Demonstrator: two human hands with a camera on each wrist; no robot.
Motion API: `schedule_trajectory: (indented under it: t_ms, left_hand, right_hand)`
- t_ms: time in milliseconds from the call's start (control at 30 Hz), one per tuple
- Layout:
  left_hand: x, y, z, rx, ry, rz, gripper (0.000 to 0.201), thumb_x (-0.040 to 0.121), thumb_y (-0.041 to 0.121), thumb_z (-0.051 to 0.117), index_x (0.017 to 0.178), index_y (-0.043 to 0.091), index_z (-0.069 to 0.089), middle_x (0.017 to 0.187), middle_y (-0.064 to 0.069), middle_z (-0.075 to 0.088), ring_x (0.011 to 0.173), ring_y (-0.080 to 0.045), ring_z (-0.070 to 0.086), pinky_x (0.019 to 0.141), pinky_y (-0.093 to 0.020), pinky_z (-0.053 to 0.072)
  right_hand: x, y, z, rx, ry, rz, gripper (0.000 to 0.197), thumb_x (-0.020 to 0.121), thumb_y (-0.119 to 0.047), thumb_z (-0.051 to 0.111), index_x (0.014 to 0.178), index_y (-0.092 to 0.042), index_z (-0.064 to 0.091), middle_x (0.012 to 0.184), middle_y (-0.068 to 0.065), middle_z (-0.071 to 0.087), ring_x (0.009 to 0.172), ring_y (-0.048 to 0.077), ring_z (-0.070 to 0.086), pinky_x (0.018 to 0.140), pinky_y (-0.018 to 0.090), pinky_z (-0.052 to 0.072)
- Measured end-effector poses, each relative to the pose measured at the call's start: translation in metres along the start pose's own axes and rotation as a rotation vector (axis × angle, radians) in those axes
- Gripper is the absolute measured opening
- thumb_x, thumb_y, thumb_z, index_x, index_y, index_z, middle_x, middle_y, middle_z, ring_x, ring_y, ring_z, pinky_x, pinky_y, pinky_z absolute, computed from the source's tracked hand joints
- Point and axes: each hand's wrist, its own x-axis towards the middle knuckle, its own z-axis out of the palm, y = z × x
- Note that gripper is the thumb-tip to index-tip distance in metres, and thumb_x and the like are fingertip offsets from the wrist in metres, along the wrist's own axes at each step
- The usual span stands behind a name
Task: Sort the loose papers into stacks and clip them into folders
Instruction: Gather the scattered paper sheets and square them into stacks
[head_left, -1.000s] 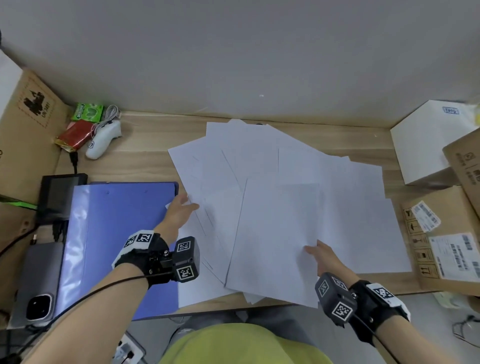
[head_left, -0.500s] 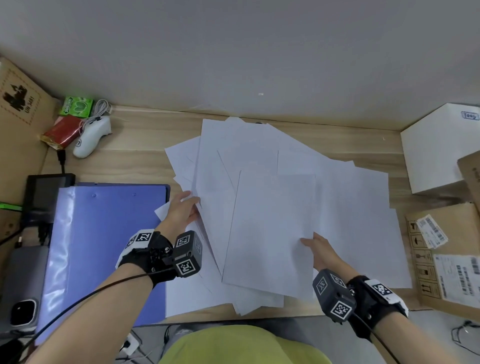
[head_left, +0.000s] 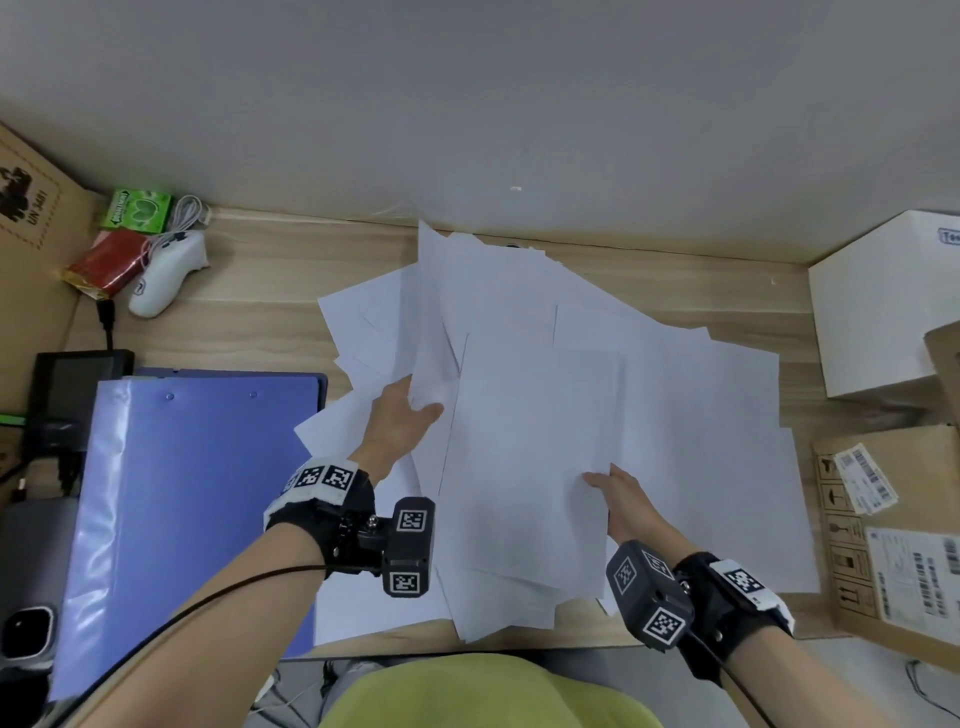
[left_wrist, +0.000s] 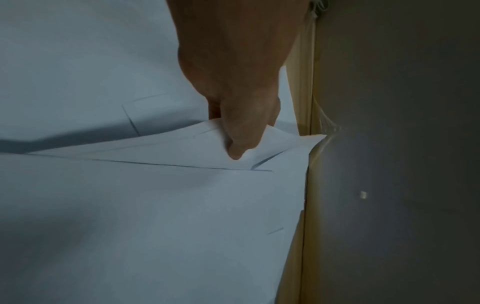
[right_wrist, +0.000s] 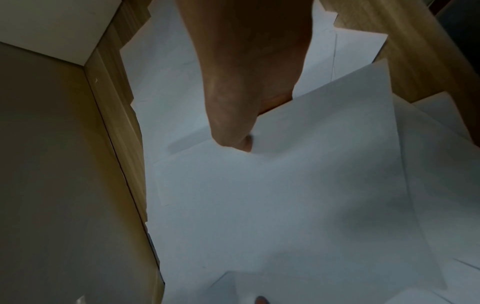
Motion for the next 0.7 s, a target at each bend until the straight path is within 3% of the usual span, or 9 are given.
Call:
schedule_trajectory:
  t_ms: [100,167,267,367,467,533,633,700]
  left_hand:
    - [-0.004,0.016,0.002,-0.051,-0.028,0.042,0.030,0.089,0.023,0.068,0.118,0.021,0.061,0.108,0.007,0.064,0.102,-0.012,0.058,0.083,-0.022,0.044]
    - [-0.010,0.031,0.000,-0.053,-0.066,0.092,0.028,0.089,0.026,0.067,0.116,0.021,0.063,0.103,0.011,0.064,0.095,-0.007,0.059,0.074,-0.015,0.044]
    - [-0.022,0.056,-0.002,0.016,-0.150,0.208,0.028,0.091,0.029,0.066,0.118,0.021,0.065,0.107,0.011,0.067,0.097,-0.005,0.061,0.075,-0.014,0.044]
    - [-0.039,0.081,-0.003,0.012,-0.211,0.286,0.020,0.091,0.031,0.065,0.108,0.023,0.068,0.105,0.011,0.070,0.095,-0.001,0.064,0.076,-0.012,0.048]
    - [-0.060,0.106,-0.012,-0.020,-0.270,0.323,0.017,0.089,0.034,0.068,0.101,0.024,0.071,0.098,0.013,0.073,0.089,-0.002,0.069,0.081,-0.022,0.055]
    - [-0.076,0.123,-0.024,-0.052,-0.305,0.357,0.015,0.087,0.035,0.070,0.098,0.025,0.072,0.095,0.013,0.074,0.086,-0.002,0.070,0.079,-0.022,0.056]
    - [-0.101,0.148,-0.049,-0.183,-0.314,0.409,0.015,0.084,0.032,0.073,0.095,0.021,0.072,0.097,0.004,0.075,0.089,-0.010,0.071,0.082,-0.027,0.056]
    - [-0.116,0.162,-0.065,-0.375,-0.346,0.460,0.014,0.084,0.026,0.071,0.094,0.016,0.072,0.096,0.000,0.076,0.088,-0.014,0.071,0.083,-0.029,0.056]
  right_hand:
    - [0.002,0.002,0.001,0.025,0.005,-0.012,0.015,0.095,-0.001,0.047,0.097,-0.009,0.060,0.091,0.009,0.065,0.080,0.026,0.061,0.064,0.033,0.047]
    - [0.001,0.004,0.002,0.022,0.015,-0.015,0.014,0.095,0.000,0.047,0.100,-0.007,0.059,0.091,0.010,0.064,0.079,0.025,0.061,0.064,0.033,0.047]
    - [-0.003,0.010,0.006,0.004,0.045,0.004,0.013,0.095,0.001,0.048,0.088,-0.007,0.056,0.084,0.011,0.061,0.072,0.025,0.058,0.060,0.032,0.045]
    - [-0.005,0.020,0.010,-0.033,0.059,0.030,0.017,0.095,-0.001,0.050,0.081,-0.010,0.051,0.084,0.010,0.058,0.073,0.025,0.056,0.059,0.032,0.042]
    - [-0.011,0.029,0.011,-0.048,0.083,0.032,0.014,0.094,0.000,0.050,0.082,-0.007,0.051,0.081,0.011,0.057,0.069,0.024,0.054,0.056,0.030,0.041]
    - [-0.015,0.034,0.014,-0.050,0.078,0.039,0.004,0.093,-0.001,0.052,0.095,-0.004,0.051,0.083,0.012,0.058,0.070,0.025,0.056,0.052,0.028,0.042]
    - [0.004,0.056,0.009,-0.053,0.084,0.020,0.049,0.073,-0.019,0.068,0.112,-0.017,0.039,0.104,0.012,0.052,0.082,0.027,0.054,0.055,0.029,0.042]
    - [0.016,0.068,0.008,-0.091,0.075,0.024,0.054,0.070,-0.025,0.069,0.115,-0.019,0.039,0.102,0.009,0.051,0.077,0.024,0.052,0.056,0.031,0.040]
